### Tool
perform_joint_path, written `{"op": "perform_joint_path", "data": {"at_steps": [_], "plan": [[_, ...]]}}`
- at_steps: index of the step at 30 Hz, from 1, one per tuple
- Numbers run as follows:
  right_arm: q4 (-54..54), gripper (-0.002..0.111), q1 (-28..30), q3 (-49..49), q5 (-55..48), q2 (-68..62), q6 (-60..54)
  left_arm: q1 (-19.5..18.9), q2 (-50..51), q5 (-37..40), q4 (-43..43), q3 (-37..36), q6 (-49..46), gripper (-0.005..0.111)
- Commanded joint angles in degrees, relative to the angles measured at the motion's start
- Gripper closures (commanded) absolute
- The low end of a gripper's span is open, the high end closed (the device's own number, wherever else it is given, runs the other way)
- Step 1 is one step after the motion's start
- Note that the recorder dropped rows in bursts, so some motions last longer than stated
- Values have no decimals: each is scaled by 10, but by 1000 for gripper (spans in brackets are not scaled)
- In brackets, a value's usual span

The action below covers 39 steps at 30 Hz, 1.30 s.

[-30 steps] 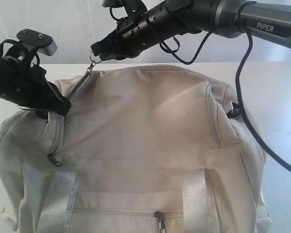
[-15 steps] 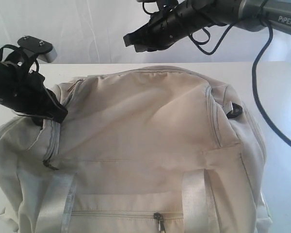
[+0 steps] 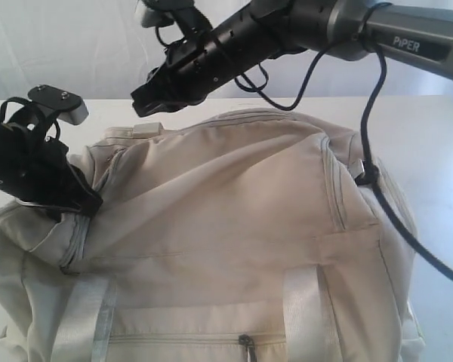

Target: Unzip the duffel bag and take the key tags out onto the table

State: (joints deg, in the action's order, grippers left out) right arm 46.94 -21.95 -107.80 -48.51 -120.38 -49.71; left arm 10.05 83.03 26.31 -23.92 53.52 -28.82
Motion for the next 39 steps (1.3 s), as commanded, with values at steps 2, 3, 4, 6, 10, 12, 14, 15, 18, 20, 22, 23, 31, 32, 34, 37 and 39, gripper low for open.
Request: {"op": "perform_joint_path", "data": {"at_steps": [2,3,4,6,10,12,14,15,18,20,22,23,31,32,34,37,39], "plan": [[-80,81,-30,-1,-39,-16,26,3,-6,24,-9,-29,5,107],[-95,81,-32,-1,-51,-19,37,3,-6,24,-9,-29,5,107],[-111,81,-33,-1,-70,-22,48,3,-6,24,-10,-29,5,107],[-133,81,-35,-1,-106,-29,67,3,-6,22,-11,-29,5,107],[-133,81,-35,-2,-112,-30,75,3,-6,20,-12,-29,5,107],[-81,81,-35,-18,-75,-23,75,3,-6,20,-13,-29,5,107],[-72,81,-36,-48,-31,-19,76,3,-6,20,-13,-29,5,107],[-72,81,-36,-63,-16,-22,84,3,-6,20,-13,-29,5,107],[-69,72,-36,-88,-43,-49,83,3,-6,18,-17,-29,5,107],[-67,62,-36,-96,-60,-70,85,3,-6,18,-19,-29,5,107],[-56,62,-37,-105,-77,-84,85,3,-6,16,-22,-29,5,107],[-56,62,-37,-111,-82,-92,85,3,-6,16,-22,-29,5,107],[-65,62,-57,-139,-97,-121,91,4,-6,16,-26,-29,4,107],[-67,62,-58,-144,-97,-125,96,4,-6,16,-26,-29,4,107],[-79,62,-60,-151,-100,-135,112,4,-6,16,-26,-29,4,107],[-98,62,-62,-162,-101,-148,130,4,-6,16,-26,-29,4,107],[-98,63,-62,-162,-93,-150,131,4,-6,16,-26,-29,4,107]]}}
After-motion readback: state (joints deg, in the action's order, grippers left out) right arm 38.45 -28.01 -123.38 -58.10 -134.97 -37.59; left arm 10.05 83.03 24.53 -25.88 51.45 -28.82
